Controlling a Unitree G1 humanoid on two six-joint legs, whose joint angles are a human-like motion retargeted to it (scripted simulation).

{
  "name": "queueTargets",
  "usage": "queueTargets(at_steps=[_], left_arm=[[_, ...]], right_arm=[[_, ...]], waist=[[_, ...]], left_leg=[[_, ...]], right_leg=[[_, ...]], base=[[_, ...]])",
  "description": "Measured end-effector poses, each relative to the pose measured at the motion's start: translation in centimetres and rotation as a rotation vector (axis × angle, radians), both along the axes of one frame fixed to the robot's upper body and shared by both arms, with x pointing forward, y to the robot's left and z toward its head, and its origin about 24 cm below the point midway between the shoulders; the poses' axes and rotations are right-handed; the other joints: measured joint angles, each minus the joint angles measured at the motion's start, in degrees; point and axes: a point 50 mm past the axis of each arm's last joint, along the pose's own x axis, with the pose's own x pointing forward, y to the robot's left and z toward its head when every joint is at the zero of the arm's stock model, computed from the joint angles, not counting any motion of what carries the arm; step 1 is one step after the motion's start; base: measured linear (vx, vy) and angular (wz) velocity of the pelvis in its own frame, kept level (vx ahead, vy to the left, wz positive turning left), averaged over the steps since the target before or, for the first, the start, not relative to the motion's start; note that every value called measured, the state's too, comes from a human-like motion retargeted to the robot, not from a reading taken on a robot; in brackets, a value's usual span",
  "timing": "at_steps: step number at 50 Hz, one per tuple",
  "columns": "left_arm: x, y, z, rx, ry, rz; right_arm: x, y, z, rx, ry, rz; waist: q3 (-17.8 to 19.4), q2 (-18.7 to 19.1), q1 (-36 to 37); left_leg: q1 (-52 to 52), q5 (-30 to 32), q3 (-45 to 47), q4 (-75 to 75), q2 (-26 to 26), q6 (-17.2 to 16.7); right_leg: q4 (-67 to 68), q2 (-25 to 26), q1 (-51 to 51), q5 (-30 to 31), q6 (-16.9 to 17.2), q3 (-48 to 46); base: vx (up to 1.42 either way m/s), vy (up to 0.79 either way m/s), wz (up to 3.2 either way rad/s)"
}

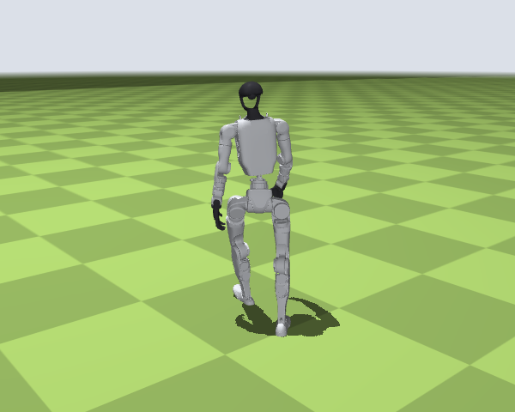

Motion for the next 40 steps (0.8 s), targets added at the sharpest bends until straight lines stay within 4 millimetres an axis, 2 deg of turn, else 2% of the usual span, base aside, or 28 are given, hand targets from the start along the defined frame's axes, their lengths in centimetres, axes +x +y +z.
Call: queueTargets(at_steps=[3, 5, 8, 10, 12, 15, 18, 20, 22, 23, 27, 28, 30, 33, 37, 40], left_arm=[[-0.3, 0.2, 0.0, -0.011, 0.011, 0.033], [-0.3, 0.3, 0.0, -0.019, 0.004, 0.054], [0.5, 0.3, 0.2, -0.034, -0.036, 0.076], [1.7, 0.3, 0.6, -0.037, -0.085, 0.077], [3.4, 0.3, 1.1, -0.028, -0.155, 0.06], [6.5, 0.4, 2.4, 0.009, -0.275, 0.015], [9.8, 0.6, 4.1, 0.054, -0.401, -0.033], [11.6, 0.4, 5.2, 0.074, -0.473, -0.064], [13.3, 0.0, 6.3, 0.087, -0.537, -0.105], [13.8, -0.2, 6.6, 0.09, -0.557, -0.127], [15.1, -1.2, 7.5, 0.101, -0.602, -0.233], [15.0, -1.3, 7.4, 0.102, -0.596, -0.258], [14.8, -1.6, 7.0, 0.105, -0.57, -0.314], [13.0, -1.5, 5.7, 0.109, -0.477, -0.367], [9.3, -0.8, 3.4, 0.101, -0.294, -0.398], [5.8, -0.1, 1.8, 0.075, -0.145, -0.38]], right_arm=[[-0.6, 0.4, -0.4, 0.009, 0.022, 0.004], [-1.5, 0.4, -0.9, 0.012, 0.054, -0.001], [-3.4, 0.2, -1.8, 0.018, 0.124, -0.015], [-4.5, 0.0, -2.2, 0.021, 0.167, -0.026], [-5.1, -0.3, -2.5, 0.017, 0.19, -0.031], [-5.7, -0.6, -2.7, 0.003, 0.204, -0.033], [-5.7, -0.8, -2.6, -0.014, 0.193, -0.026], [-5.9, -0.9, -2.7, -0.022, 0.194, -0.024], [-6.0, -1.1, -2.7, -0.027, 0.195, -0.03], [-6.4, -1.1, -2.8, -0.027, 0.205, -0.034], [-7.3, -1.2, -3.1, -0.018, 0.24, -0.035], [-7.6, -1.2, -3.2, -0.015, 0.249, -0.029], [-7.8, -1.4, -3.2, -0.009, 0.263, -0.016], [-8.5, -1.6, -3.4, -0.015, 0.292, 0.012], [-9.2, -2.4, -3.5, -0.029, 0.331, 0.025], [-9.7, -3.1, -3.6, -0.044, 0.349, 0.011]], waist=[[-1.5, -2.0, -0.2], [-2.1, -3.8, -0.5], [-2.2, -6.7, -1.8], [-1.6, -8.5, -3.2], [-0.4, -9.9, -4.5], [1.4, -10.7, -6.1], [4.2, -9.1, -6.9], [5.9, -7.8, -7.3], [8.2, -4.9, -6.7], [8.7, -4.8, -6.9], [9.4, -1.3, -5.9], [9.5, -1.3, -5.8], [7.9, 0.2, -5.2], [7.3, -0.2, -4.7], [5.6, 0.4, -3.8], [4.8, 1.9, -3.2]], left_leg=[[1.1, 3.1, 1.8, 1.2, -1.4, 1.7], [2.4, 4.7, 2.3, 2.7, -3.6, 3.0], [5.9, 4.7, 1.6, 3.3, -9.2, 5.5], [9.5, 3.8, 0.8, 2.2, -13.8, 7.6], [13.9, 3.3, -0.7, -0.3, -18.2, 9.0], [21.3, 2.9, -4.2, -5.0, -23.2, 9.4], [31.1, 2.6, -9.5, -11.7, -24.8, 8.8], [36.4, 1.7, -13.0, -14.2, -24.7, 8.5], [42.3, 0.9, -16.4, -17.2, -22.7, 8.3], [43.6, 0.4, -17.9, -17.2, -22.8, 8.2], [46.9, -2.3, -23.0, -16.6, -19.6, 7.8], [47.2, -2.6, -24.1, -15.9, -19.7, 7.5], [45.8, -3.9, -26.1, -14.0, -17.9, 7.0], [46.3, -4.6, -28.9, -10.9, -18.4, 6.2], [46.6, -5.8, -34.6, -3.5, -18.0, 5.2], [46.0, -4.9, -37.0, 6.2, -16.9, 2.7]], right_leg=[[5.5, -4.0, -0.1, 1.8, 1.9, -0.8], [10.6, -7.5, -0.3, 5.2, 3.8, -0.3], [22.7, -14.2, -1.9, 17.1, 7.5, 2.0], [32.4, -18.9, -4.3, 24.1, 8.5, 4.6], [40.6, -22.6, -7.2, 25.0, 7.5, 7.5], [47.3, -25.8, -11.8, 17.3, 4.3, 10.4], [45.3, -24.4, -15.7, 7.6, 1.1, 10.6], [40.7, -22.1, -18.2, 3.4, -0.2, 10.4], [33.2, -16.6, -19.0, 2.0, -0.8, 9.7], [29.9, -15.0, -20.3, 1.8, -0.3, 10.5], [11.0, -3.6, -22.8, 5.6, 2.1, 12.6], [7.8, -1.9, -23.9, 6.1, 2.9, 14.0], [-6.5, 2.9, -22.8, 11.0, 3.8, 15.4], [-8.7, 5.2, -24.7, 12.2, 4.4, 19.0], [-6.4, 6.9, -23.5, 14.8, 3.3, 19.9], [-1.6, 7.9, -21.1, 15.0, 1.5, 18.3]], base=[[0.58, 0.15, -0.03], [0.6, 0.19, 0.23], [0.58, 0.21, 0.49], [0.55, 0.22, 0.69], [0.56, 0.2, 0.64], [0.57, 0.16, 0.5], [0.58, 0.12, 0.37], [0.57, 0.08, 0.47], [0.57, 0.06, 0.5], [0.55, 0.05, 0.7], [0.55, 0.02, 0.71], [0.52, -0.01, 0.71], [0.54, -0.02, 0.62], [0.54, -0.05, 0.57], [0.62, -0.06, 0.53], [0.61, -0.07, 0.44]])
